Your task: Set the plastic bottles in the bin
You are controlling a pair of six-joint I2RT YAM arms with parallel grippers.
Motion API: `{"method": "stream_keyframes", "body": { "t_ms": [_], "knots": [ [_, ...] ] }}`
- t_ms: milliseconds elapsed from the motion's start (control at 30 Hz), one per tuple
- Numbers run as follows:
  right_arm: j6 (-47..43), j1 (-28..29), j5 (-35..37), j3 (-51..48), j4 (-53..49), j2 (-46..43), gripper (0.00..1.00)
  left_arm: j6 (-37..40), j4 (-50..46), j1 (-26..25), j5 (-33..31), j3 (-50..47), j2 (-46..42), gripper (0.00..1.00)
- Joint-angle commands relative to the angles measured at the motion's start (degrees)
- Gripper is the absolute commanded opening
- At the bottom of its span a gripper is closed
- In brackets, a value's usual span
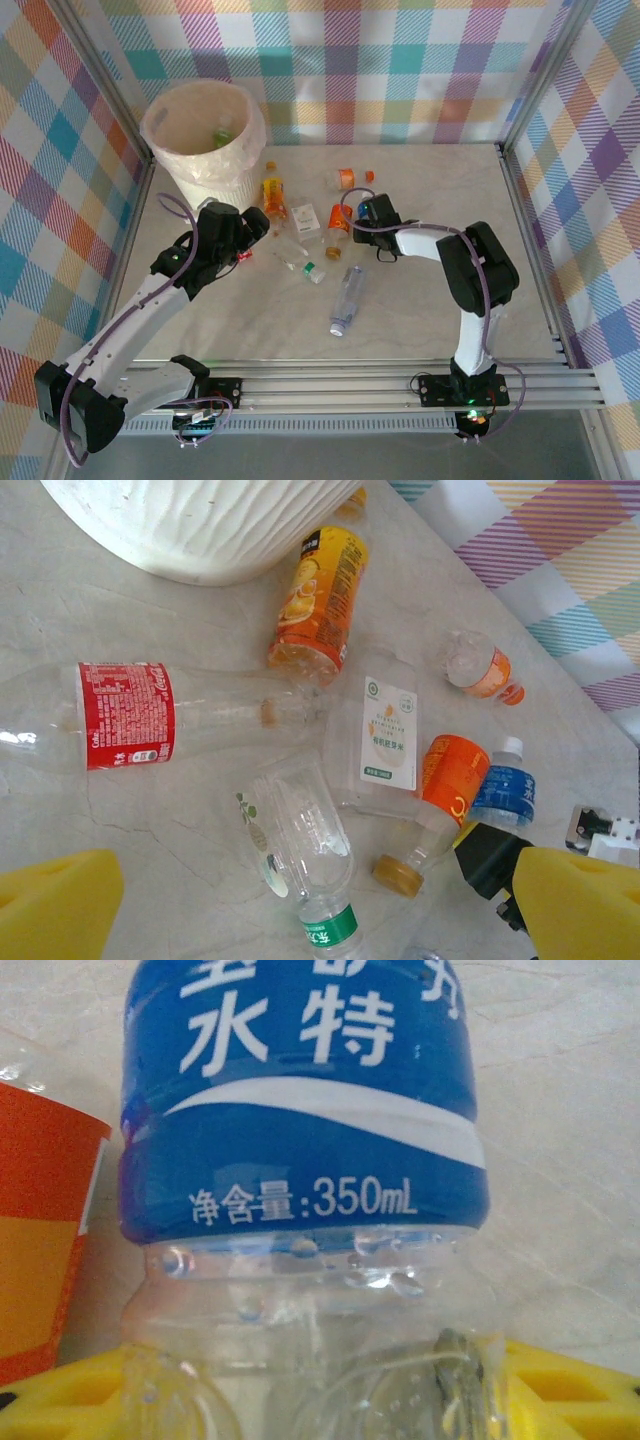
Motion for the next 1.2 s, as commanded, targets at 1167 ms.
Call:
{"method": "stream_keyframes", "body": {
  "t_ms": [1167],
  "knots": [
    [-1.3,1.5,-17.7,-22.1,9.0,-45.2,0.47,2.9,22.2,-4.6,16.2,3.3,13.2,1.0]
  ]
}}
